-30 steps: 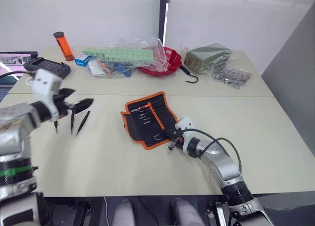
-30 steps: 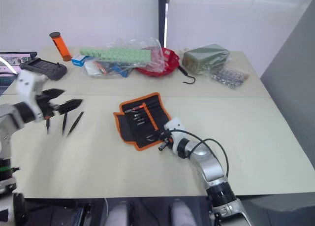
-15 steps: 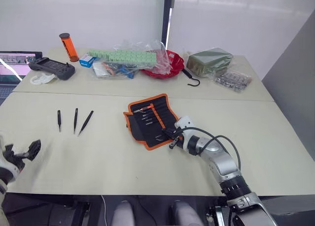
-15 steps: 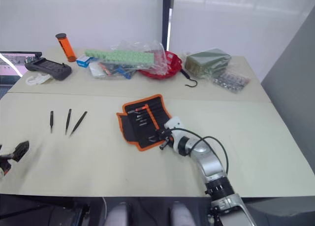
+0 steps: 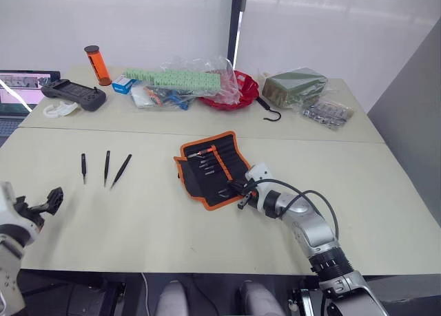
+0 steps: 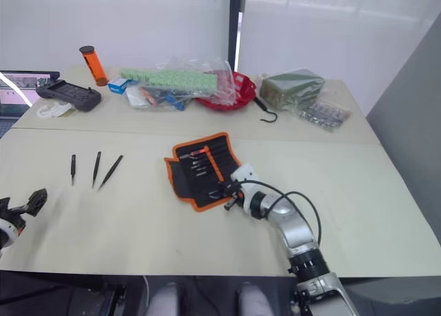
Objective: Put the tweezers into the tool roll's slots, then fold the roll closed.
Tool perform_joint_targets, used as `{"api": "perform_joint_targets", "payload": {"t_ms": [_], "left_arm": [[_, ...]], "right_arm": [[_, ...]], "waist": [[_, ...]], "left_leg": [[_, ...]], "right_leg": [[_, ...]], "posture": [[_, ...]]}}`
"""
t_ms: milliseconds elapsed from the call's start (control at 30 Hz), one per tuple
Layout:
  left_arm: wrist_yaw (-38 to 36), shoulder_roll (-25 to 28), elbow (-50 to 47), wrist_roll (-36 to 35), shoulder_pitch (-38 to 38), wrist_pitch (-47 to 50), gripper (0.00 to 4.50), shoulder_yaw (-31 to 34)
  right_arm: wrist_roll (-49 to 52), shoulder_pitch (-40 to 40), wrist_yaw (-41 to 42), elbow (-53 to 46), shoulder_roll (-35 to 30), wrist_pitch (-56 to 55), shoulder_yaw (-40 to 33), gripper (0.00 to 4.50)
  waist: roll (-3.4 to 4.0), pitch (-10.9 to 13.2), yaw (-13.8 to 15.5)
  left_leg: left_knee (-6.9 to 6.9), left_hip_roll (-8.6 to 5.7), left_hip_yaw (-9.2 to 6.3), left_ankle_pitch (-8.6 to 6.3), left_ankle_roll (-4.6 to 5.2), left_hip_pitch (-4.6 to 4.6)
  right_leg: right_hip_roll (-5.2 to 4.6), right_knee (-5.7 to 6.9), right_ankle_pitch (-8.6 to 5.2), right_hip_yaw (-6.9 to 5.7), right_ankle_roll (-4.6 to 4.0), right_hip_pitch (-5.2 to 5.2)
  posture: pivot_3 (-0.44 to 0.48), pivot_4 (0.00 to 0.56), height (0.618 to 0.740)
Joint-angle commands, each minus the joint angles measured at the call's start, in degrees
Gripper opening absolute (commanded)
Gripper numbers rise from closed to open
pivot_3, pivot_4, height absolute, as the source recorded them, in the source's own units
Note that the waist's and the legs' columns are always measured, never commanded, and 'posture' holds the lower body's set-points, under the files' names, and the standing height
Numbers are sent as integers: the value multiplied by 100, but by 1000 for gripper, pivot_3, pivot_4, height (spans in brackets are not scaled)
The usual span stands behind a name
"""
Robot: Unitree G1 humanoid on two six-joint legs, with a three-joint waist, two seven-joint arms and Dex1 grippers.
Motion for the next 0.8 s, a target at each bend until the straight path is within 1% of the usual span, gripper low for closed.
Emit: {"api": "perform_joint_targets", "payload": {"t_ms": [33, 133, 233, 333, 433, 567, 633, 700, 733, 800], "left_arm": [[163, 198, 458, 91, -544, -147, 4483, -463], [264, 286, 1196, 340, -1114, -385, 4483, -1008], [374, 343, 1754, 498, -1456, -599, 4483, -1281], [639, 344, 2363, 664, -1828, -767, 4483, -1459], [723, 393, 2664, 848, -2017, -940, 4483, -1729], [823, 350, 2715, 816, -2075, -933, 4483, -1753], [923, 321, 2658, 789, -2055, -861, 3885, -1701], [1015, 264, 2475, 720, -1982, -720, 3401, -1643], [1041, 240, 2366, 698, -1939, -655, 2971, -1636], [1127, 174, 2152, 647, -1885, -507, 2324, -1589]], "right_arm": [[-115, 156, -32, 76, -53, 259, 50, 0], [-119, 165, -61, 24, -80, 291, 6, 0], [-113, 191, -95, -41, -107, 326, -41, 0], [-111, 235, -89, -95, -126, 344, -49, 0], [-112, 250, -91, -148, -134, 374, -43, 0], [-103, 234, -96, -164, -167, 389, -74, 0], [-104, 237, -95, -163, -180, 387, -81, 0], [-107, 238, -96, -163, -184, 386, -79, 0], [-108, 237, -97, -164, -185, 384, -75, 0], [-111, 217, -101, -150, -181, 380, -72, 0]], "waist": [[0, 0, 6], [-3, -2, 14], [-13, -8, -4], [-16, -10, -4], [-15, -9, -3], [-15, -9, 9], [-15, -9, 11], [-15, -9, 17], [-15, -9, 20], [-15, -9, 29]], "left_leg": [[-2, 0, 0, 0, 0, 0], [-2, -1, -2, 0, 0, 0], [-4, -2, 0, -2, -3, -4], [-6, -1, -1, -5, -7, -8], [-7, -1, -1, -5, -8, -8], [-7, -1, 0, -5, -8, -8], [-7, -1, 0, -5, -8, -7], [-7, -1, 0, -5, -8, -8], [-6, -1, 0, -5, -8, -8], [-6, -2, 0, -5, -8, -8]], "right_leg": [[0, -1, 0, -1, 0, 1], [2, -2, 0, -2, 1, 0], [2, -9, 1, 0, 2, -1], [3, -10, 1, -1, 3, -3], [3, -10, 1, -2, 3, -4], [3, -12, 2, -2, 5, -3], [3, -12, 2, -2, 5, -3], [2, -12, 2, -1, 5, -3], [2, -12, 2, -1, 5, -3], [2, -12, 2, -1, 6, -2]], "posture": [[0, 150, 737], [0, 150, 737], [0, 150, 737], [0, 150, 737], [0, 150, 737], [0, 150, 737], [0, 150, 737], [0, 150, 737], [0, 150, 737], [0, 150, 737]]}}
